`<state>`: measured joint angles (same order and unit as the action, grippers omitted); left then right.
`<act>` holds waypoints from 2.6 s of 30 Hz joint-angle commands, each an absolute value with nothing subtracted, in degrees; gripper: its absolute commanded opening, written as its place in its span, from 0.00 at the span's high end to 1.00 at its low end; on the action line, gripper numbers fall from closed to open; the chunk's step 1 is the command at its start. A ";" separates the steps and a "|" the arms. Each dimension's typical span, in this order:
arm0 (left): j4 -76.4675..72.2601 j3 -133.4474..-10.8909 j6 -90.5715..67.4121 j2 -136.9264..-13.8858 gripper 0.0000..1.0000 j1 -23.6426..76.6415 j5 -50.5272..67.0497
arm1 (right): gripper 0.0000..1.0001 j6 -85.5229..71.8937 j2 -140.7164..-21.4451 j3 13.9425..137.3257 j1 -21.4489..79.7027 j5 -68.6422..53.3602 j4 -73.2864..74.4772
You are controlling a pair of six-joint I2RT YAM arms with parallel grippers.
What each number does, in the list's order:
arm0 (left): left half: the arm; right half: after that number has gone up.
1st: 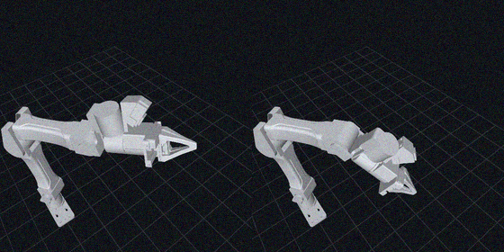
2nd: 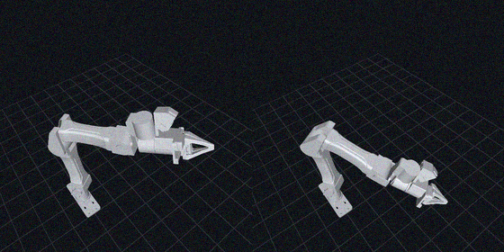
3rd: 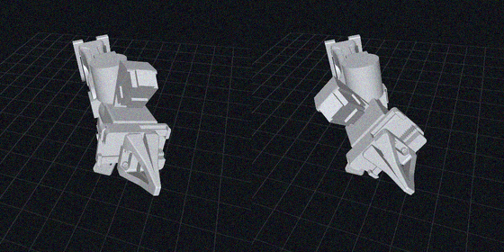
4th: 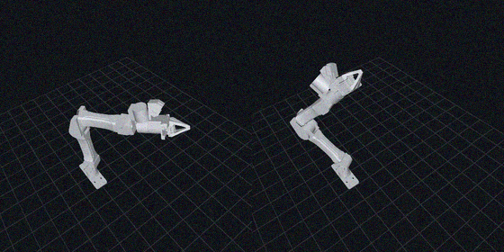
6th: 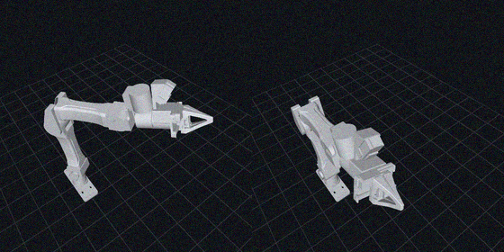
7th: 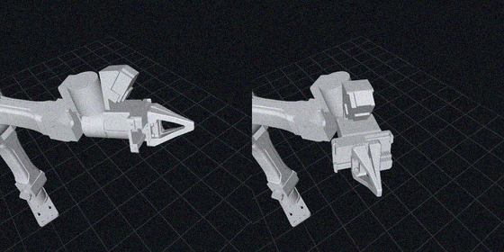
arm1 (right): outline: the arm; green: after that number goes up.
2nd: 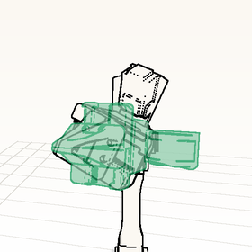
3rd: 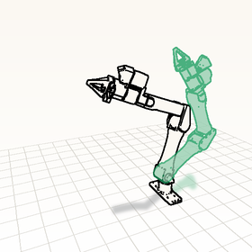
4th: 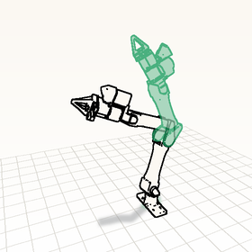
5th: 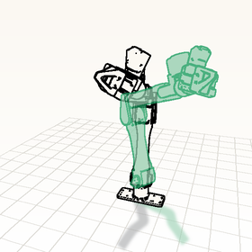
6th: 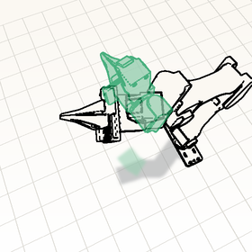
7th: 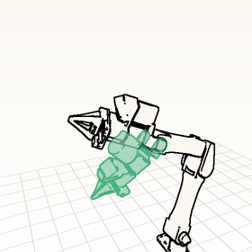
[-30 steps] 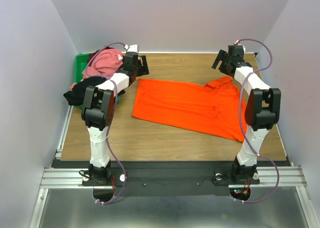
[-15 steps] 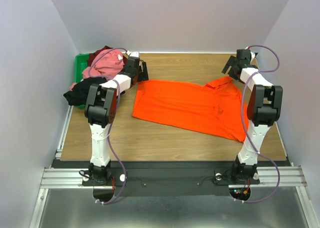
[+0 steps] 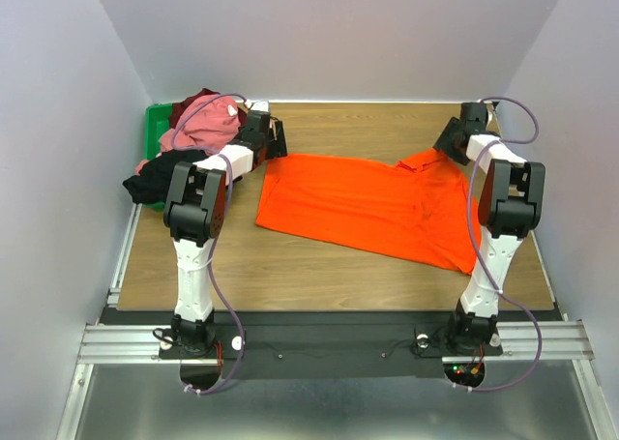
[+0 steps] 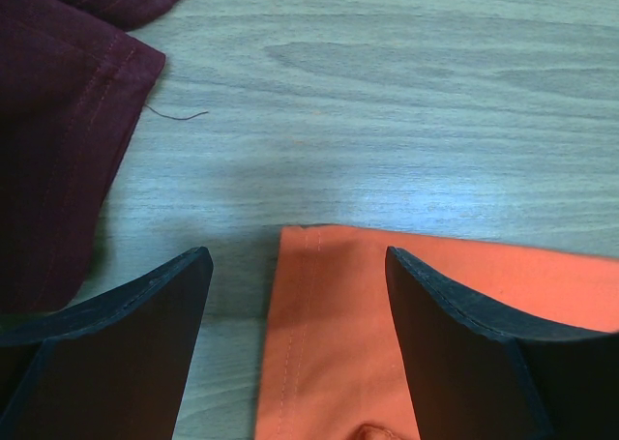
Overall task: Fold and stack the t-shirts
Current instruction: Fold the tshirt
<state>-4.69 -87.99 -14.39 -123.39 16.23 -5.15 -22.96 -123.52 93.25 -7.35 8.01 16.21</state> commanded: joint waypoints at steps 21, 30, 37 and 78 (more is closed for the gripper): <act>-7.56 -90.26 -13.62 -122.87 0.16 16.00 -7.03 | 1.00 -23.99 -122.18 90.71 -8.79 1.93 10.46; -6.33 -92.64 -13.62 -124.71 0.16 16.87 -9.85 | 1.00 -24.08 -119.97 87.80 -8.79 0.79 8.79; -4.92 -95.62 -13.18 -127.61 0.30 17.49 -9.67 | 1.00 -24.17 -119.97 87.54 -8.79 0.26 8.53; -19.68 -77.52 -12.22 -112.68 1.00 18.11 -11.07 | 0.99 -23.73 -89.93 70.23 -8.79 4.39 8.79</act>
<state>-15.68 -80.07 -13.02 -117.56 17.96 -9.89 -24.16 -96.42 72.14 -8.29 2.92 9.93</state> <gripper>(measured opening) 0.030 0.019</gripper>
